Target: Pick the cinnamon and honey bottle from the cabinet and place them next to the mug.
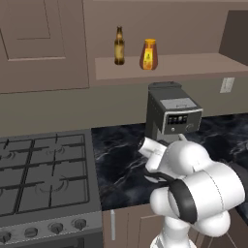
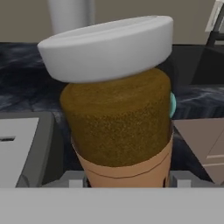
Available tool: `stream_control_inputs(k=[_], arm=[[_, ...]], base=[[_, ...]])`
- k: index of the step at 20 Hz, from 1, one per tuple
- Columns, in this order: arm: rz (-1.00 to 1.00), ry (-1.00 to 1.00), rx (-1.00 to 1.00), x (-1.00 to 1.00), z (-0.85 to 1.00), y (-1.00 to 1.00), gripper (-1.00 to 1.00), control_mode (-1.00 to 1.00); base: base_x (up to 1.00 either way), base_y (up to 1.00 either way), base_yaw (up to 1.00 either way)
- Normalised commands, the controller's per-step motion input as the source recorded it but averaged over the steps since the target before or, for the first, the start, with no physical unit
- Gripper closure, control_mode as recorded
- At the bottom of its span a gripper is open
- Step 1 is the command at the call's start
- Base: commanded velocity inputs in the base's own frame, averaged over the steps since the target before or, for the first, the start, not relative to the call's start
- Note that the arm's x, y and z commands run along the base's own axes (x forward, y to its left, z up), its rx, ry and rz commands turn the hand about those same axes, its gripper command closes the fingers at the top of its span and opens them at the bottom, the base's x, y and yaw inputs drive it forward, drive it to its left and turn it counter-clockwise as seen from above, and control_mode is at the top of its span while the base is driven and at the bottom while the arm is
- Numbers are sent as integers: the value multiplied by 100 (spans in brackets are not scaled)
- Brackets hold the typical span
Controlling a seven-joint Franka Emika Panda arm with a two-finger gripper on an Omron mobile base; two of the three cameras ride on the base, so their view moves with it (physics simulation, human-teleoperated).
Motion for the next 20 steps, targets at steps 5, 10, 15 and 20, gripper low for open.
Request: stream_control_inputs(k=[5, 10, 15, 20], arm=[[0, 0, 0, -6, 0, 0, 100, -100], [0, 0, 0, 0, 0, 0, -100, -100], [0, 0, 0, 0, 0, 0, -100, -100], [0, 0, 0, 0, 0, 0, -100, -100]], base=[[0, 0, 0], [0, 0, 0], [0, 0, 0], [0, 0, 0]])
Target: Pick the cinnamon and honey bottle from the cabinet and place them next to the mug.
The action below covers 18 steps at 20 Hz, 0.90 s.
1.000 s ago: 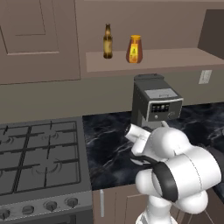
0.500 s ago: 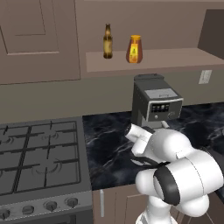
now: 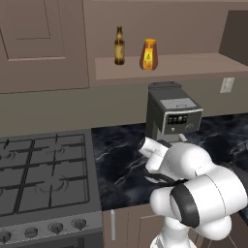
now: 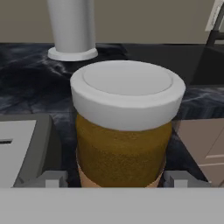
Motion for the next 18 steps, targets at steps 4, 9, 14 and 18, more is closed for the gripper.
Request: stream_control_inputs(k=[4, 9, 14, 18], arm=[[0, 0, 0, -1, 0, 0, -100, -100], [0, 0, 0, 0, 3, 0, -100, -100], [0, 0, 0, 0, 27, 0, -100, -100], [0, -2, 0, 0, 34, 0, -100, -100]], base=[[0, 0, 0], [0, 0, 0], [0, 0, 0], [0, 0, 0]])
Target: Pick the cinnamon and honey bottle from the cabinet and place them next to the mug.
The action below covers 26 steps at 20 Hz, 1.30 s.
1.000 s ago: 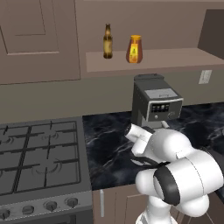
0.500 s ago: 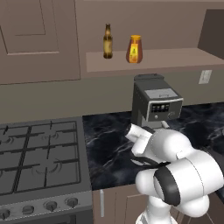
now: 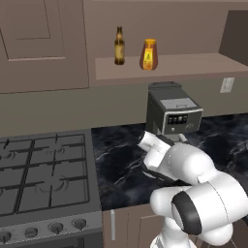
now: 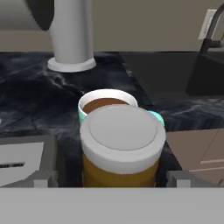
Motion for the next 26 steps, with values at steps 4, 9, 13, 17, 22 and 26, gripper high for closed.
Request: stream_control_inputs(k=[4, 9, 13, 17, 22, 26], arm=[[0, -1, 0, 0, 32, 0, -100, -100], [0, 0, 0, 0, 38, 0, -100, -100], [0, 0, 0, -1, 49, 0, -100, -100], [0, 0, 0, 0, 64, 0, -100, -100], [0, 0, 0, 0, 67, 3, -100, -100], [0, 0, 0, 0, 8, 36, -100, -100]], base=[[0, 0, 0], [0, 0, 0], [0, 0, 0], [0, 0, 0], [0, 0, 0], [0, 0, 0]])
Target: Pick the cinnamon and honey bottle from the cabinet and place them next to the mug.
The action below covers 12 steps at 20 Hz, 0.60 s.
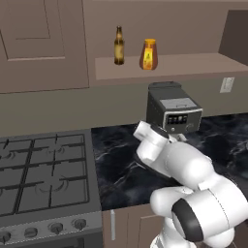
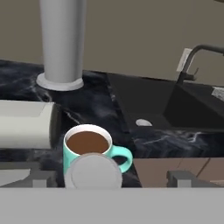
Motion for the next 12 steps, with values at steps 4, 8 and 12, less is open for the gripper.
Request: stream_control_inputs(k=[4, 8, 12], arm=[[0, -5, -3, 8, -20, 59, -100, -100], [0, -13, -1, -3, -1, 62, -100, -100], [5, -18, 0, -48, 35, 59, -100, -100]], base=[[0, 0, 0], [0, 0, 0], [0, 0, 0]])
